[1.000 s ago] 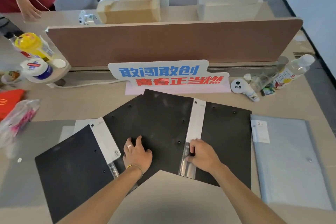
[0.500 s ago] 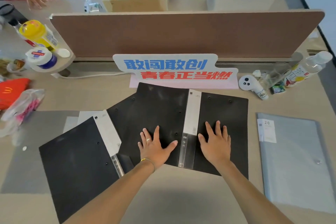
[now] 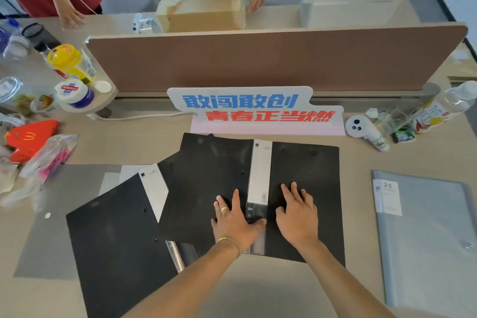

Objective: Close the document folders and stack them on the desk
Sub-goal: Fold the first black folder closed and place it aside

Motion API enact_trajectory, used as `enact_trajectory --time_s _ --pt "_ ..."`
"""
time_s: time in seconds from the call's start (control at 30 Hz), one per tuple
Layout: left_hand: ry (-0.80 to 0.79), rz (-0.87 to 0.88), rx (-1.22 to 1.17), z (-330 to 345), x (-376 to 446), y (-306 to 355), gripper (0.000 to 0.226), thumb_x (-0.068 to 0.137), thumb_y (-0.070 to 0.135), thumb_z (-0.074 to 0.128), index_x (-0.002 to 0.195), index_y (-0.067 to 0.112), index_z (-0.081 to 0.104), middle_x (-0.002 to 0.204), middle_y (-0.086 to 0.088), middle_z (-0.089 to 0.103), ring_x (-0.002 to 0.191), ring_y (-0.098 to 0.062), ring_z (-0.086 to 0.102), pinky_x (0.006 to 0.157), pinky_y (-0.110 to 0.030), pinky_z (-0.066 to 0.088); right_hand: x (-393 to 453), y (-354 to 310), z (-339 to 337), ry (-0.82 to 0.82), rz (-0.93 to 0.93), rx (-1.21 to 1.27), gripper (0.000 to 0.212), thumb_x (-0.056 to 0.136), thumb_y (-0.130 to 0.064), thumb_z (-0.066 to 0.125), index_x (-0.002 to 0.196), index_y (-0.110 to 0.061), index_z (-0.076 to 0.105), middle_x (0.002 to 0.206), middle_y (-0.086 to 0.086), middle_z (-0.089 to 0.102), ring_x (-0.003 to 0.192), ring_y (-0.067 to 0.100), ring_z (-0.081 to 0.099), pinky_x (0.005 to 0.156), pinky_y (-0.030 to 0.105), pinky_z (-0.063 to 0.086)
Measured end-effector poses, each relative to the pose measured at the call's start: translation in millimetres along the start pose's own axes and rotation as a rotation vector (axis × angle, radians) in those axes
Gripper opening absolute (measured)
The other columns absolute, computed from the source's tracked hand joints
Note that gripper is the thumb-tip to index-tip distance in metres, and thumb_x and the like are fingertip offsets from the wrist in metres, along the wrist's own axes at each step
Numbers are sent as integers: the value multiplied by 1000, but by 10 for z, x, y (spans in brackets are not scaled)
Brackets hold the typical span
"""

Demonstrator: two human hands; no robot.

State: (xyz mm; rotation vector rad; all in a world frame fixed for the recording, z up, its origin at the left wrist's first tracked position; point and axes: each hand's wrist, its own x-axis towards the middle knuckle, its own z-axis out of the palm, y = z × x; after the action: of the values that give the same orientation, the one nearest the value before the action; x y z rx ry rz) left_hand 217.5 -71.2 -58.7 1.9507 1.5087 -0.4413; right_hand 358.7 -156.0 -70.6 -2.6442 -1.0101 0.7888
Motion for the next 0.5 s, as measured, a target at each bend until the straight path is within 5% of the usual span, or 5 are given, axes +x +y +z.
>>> enact_trajectory --time_s 0.1,0.23,0.5 --pt "32 3 -7 -7 66 -60 100 78 69 60 157 39 5 168 -7 9 152 -34 26 112 -51 44 83 282 -178 141 120 251 60 93 -25 63 150 -28 43 150 3 49 139 28 44 110 45 44" --pt "49 -10 -14 -55 78 -79 94 81 66 60 157 38 11 165 -6 16 145 -32 38 105 -44 52 222 621 -387 227 396 401 58 90 -18 62 145 -21 45 145 15 47 131 38 43 107 51 42" --pt "36 -64 -142 -69 21 -121 100 76 72 60 157 35 16 167 -6 9 153 -34 22 118 -55 33 396 772 -531 202 622 981 37 101 -18 52 137 -11 54 132 11 59 115 32 54 103 46 42"
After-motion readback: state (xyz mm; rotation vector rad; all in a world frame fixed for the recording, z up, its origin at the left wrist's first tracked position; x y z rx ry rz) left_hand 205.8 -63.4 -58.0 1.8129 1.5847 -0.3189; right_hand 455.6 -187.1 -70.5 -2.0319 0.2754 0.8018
